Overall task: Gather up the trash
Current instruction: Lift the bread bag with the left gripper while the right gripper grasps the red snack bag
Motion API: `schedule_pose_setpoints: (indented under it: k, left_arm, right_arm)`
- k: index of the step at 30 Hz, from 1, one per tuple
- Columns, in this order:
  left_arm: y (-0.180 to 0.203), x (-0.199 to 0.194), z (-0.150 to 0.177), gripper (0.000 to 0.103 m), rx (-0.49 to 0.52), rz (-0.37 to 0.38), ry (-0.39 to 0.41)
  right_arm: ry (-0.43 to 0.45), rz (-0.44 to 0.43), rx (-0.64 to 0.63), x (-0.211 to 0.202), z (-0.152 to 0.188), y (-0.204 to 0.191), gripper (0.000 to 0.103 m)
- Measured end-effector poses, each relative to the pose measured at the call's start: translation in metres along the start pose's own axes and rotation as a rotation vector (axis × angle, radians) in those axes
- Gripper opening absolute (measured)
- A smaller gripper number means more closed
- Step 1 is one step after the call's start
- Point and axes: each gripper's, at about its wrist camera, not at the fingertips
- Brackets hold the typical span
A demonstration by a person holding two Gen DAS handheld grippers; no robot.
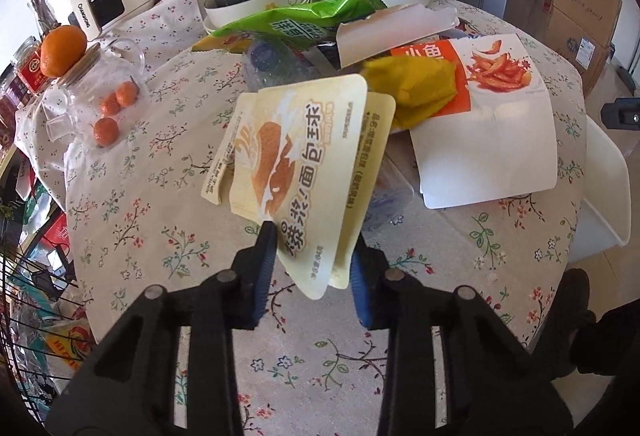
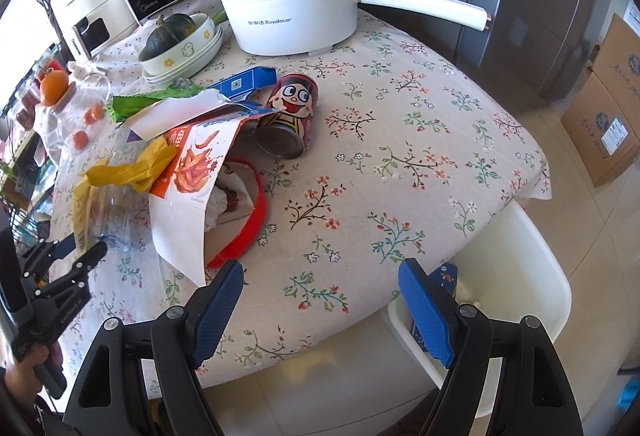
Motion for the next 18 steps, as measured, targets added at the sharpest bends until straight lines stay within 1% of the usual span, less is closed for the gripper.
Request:
schedule_pose_setpoints:
  k: [1,2,3,5,8,12,18]
  left_arm:
    - [-0.003,-0.002,0.0,0.031,-0.009,0.002,0.003]
    - [-0.006,-0.004,0.0,0.027,-0.019,0.003,0.007]
    - [-0.009,-0.007,-0.001,0.02,-0.032,0.004,0.012]
    - [-0.017,-0.013,-0.002,0.014,-0.067,0.013,0.019]
    - [-0.028,-0.022,-0.003,0.009,-0.122,0.027,0.037]
    - [-0.045,-0.036,-0.005,0.006,-0.188,0.039,0.067]
    - [-0.064,-0.058,-0.008,0.005,-0.286,0.073,0.121]
  right_arm:
    - [0.0,-0.002,-0.002,0.001,0.0,-0.001,0.081]
    - [0.0,-0.003,-0.003,0.001,0.0,-0.003,0.081]
    - [0.0,-0.004,-0.004,0.001,0.0,-0.004,0.081]
    - [0.0,-0.008,-0.009,0.002,-0.001,-0.007,0.081]
    - [-0.001,-0.018,-0.017,0.004,-0.001,-0.013,0.081]
    - [-0.004,-0.047,-0.027,0.008,-0.001,-0.023,0.081]
    - [-0.006,-0.132,-0.021,0.019,-0.008,-0.038,0.081]
Point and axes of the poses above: each gripper's, at about its wrist camera, not at the fingertips, and x roughly the way its jaws point, y to its right, z to its underside, and after that the axes turned 4 degrees about y, right-handed
